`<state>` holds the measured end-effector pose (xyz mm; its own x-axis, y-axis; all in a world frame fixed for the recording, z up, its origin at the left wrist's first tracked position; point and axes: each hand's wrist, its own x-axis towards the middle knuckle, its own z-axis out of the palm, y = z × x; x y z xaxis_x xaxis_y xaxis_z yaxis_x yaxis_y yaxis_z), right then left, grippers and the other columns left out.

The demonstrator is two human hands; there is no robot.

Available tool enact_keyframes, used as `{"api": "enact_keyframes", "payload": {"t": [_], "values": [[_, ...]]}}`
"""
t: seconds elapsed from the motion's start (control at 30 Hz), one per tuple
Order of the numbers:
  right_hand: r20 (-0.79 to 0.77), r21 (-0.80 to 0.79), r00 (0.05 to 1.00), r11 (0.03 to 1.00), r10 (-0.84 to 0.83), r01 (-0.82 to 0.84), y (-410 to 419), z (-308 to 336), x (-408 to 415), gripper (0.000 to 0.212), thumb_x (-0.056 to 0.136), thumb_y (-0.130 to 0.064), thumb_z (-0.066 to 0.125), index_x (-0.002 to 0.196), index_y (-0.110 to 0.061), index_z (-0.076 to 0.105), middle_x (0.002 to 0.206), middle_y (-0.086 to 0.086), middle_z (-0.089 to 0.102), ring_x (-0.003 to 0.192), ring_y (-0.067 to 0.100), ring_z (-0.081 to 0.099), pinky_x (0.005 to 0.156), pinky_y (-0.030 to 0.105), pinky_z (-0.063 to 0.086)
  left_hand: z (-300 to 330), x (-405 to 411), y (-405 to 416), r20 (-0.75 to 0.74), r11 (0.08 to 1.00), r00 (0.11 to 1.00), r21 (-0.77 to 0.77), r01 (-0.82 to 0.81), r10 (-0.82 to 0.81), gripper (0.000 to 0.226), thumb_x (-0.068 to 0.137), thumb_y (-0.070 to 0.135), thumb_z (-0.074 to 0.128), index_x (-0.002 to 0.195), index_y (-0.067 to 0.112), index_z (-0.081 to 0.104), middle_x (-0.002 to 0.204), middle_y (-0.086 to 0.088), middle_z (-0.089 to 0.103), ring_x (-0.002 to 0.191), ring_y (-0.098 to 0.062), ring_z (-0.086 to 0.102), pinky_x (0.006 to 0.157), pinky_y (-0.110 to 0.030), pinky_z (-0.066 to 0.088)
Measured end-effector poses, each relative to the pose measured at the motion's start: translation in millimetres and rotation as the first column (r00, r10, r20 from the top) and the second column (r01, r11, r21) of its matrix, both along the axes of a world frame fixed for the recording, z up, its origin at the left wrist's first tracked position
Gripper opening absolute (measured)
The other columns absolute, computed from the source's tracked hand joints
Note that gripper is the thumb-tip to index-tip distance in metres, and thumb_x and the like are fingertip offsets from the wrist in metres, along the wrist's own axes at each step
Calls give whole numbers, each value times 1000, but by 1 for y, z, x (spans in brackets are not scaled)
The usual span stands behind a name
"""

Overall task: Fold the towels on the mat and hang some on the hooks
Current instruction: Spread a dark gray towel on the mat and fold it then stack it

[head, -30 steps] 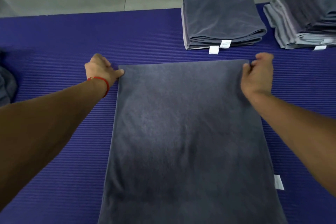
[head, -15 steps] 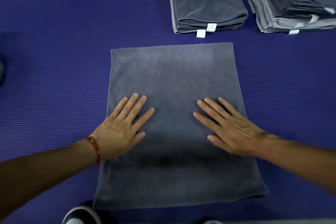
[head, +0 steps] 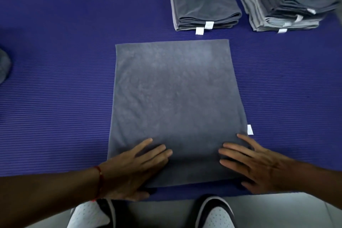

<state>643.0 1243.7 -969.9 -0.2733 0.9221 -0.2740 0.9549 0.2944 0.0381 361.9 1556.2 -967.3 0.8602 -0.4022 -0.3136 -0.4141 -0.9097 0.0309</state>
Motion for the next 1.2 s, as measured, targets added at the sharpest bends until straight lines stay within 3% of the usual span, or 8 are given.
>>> {"api": "enact_keyframes", "payload": {"t": [0.13, 0.4, 0.5, 0.6, 0.77, 0.97, 1.07, 1.2], "values": [[30, 24, 999, 999, 22, -23, 3, 4, 1, 48, 86, -39, 60, 128, -18, 60, 131, 12, 56, 130, 36, 52, 113, 59, 29, 3, -5, -10, 92, 1000, 996, 28, -7, 4, 81, 80, 55, 58, 142, 5, 49, 145, -13, 47, 127, -29, 52, 115, -52, 32], [-224, 85, 943, 959, -246, 270, 7, 9, 11, 15, 90, -22, 53, 100, -18, 65, 100, -2, 59, 93, 21, 59, 93, 36, 46, -6, -23, -17, 106, 997, 994, 79, -7, -1, 54, 100, 19, 21, 148, 4, 39, 153, -20, 39, 133, -37, 48, 110, -60, 39], [-339, -27, 808, 864, -481, 503, 15, 23, 21, 25, 103, -45, 36, 106, -27, 53, 97, -12, 54, 86, 5, 51, 83, 25, 45, 0, -27, -2, 57, 994, 992, 16, -110, 109, 62, 82, 24, 52, 143, 14, 47, 161, -12, 32, 141, -35, 40, 112, -60, 36], [-435, -88, 567, 660, -699, 746, 28, 39, 25, 38, 99, -64, 26, 110, -33, 47, 78, -19, 56, 64, 2, 50, 67, 22, 36, 9, -38, 25, 53, 927, 931, -130, -352, 361, 39, 79, 28, 53, 115, 24, 65, 150, 0, 51, 134, -26, 50, 110, -42, 39], [-562, -76, 215, 309, -798, 948, 66, 52, 36, 36, 100, -44, 52, 77, -16, 54, 64, 2, 61, 62, 24, 58, 62, 45, 47, 61, -40, 83, -260, 352, 499, -453, -819, 827, 9, 90, 41, 67, 94, 36, 60, 86, 18, 69, 83, 1, 64, 77, -30, 50], [-650, -513, -269, 150, -711, 845, 101, 53, 62, 22, 108, -31, 47, 114, -18, 64, 112, 1, 73, 102, 19, 68, 98, 47, 52, 62, 7, 104, -501, -326, 179, -755, -569, 847, 6, 98, 6, 60, 97, 12, 61, 80, 0, 71, 73, -12, 63, 67, -28, 57], [-583, -625, -305, 176, -753, 761, 99, 53, 68, 25, 107, -24, 51, 127, -15, 63, 115, 2, 74, 107, 21, 70, 102, 50, 53, 37, 21, 95, -602, -501, 77, -723, -476, 795, 3, 99, 12, 61, 100, 13, 64, 84, -10, 70, 81, -24, 63, 72, -36, 53], [-608, -632, -305, 215, -733, 745, 96, 57, 72, 87, 65, -80, 72, 120, -13, 67, 115, 7, 75, 111, 25, 70, 99, 53, 55, 10, 13, 80, -685, -562, 31, -622, -545, 728, 17, 90, 30, 76, 102, 18, 73, 94, -9, 78, 98, -29, 73, 91, -43, 58]]}}
